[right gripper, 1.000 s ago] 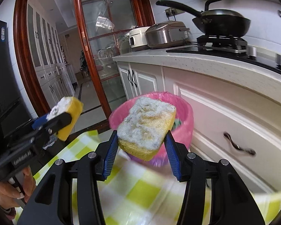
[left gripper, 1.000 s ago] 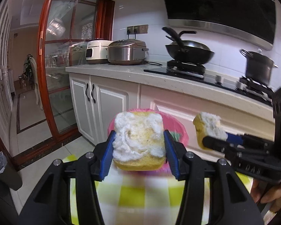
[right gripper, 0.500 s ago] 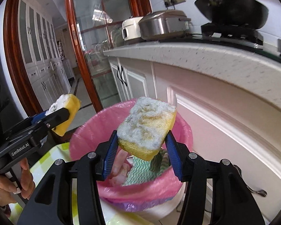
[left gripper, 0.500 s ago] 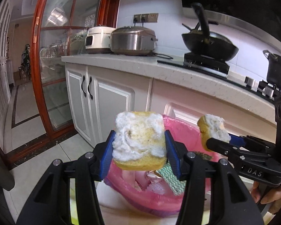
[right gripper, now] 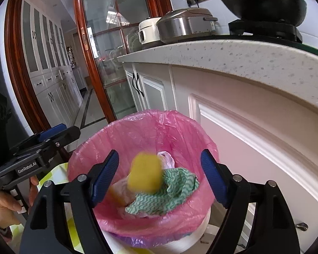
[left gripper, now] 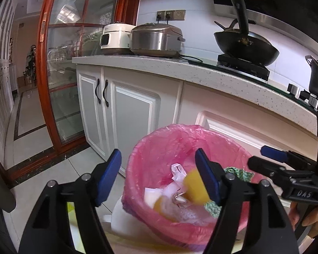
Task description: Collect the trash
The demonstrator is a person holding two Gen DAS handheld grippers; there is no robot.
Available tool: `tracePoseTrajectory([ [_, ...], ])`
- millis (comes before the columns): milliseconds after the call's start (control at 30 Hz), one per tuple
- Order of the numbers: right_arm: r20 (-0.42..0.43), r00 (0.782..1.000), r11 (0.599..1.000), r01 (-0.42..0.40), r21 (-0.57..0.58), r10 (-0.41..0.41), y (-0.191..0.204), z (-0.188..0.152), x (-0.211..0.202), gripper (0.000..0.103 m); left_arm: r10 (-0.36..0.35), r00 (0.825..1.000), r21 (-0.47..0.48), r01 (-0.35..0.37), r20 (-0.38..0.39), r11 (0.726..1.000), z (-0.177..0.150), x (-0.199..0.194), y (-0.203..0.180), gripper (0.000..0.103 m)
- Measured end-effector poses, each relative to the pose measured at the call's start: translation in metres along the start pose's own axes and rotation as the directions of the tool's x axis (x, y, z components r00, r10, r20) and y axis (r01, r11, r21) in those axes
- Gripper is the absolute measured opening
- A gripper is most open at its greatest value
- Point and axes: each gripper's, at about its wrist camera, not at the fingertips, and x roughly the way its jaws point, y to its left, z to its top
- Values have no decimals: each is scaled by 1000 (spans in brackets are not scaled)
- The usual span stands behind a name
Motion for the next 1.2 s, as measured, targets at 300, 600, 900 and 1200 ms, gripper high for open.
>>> tracePoseTrajectory([
  [300, 77, 994, 997, 78, -19, -76, 43, -7, -112, 83, 52, 991, -16, -51, 122, 999, 8, -112, -11, 98],
  [600, 98, 987, 991, 133, -19, -130, 105, -32, -256, 85, -4, 981, 43, -5, 195, 999, 1, -277, -43, 99],
  [900, 78, 985, 988, 156, -21, -154, 153, -95, -353, 85, -30, 992, 51, 24, 124, 998, -43, -372, -69, 99],
  [1200, 56, 985, 986, 167, -25, -165, 172, -135, -400, 85, 8, 994, 92, -18, 105, 996, -90, -423, -89, 99],
])
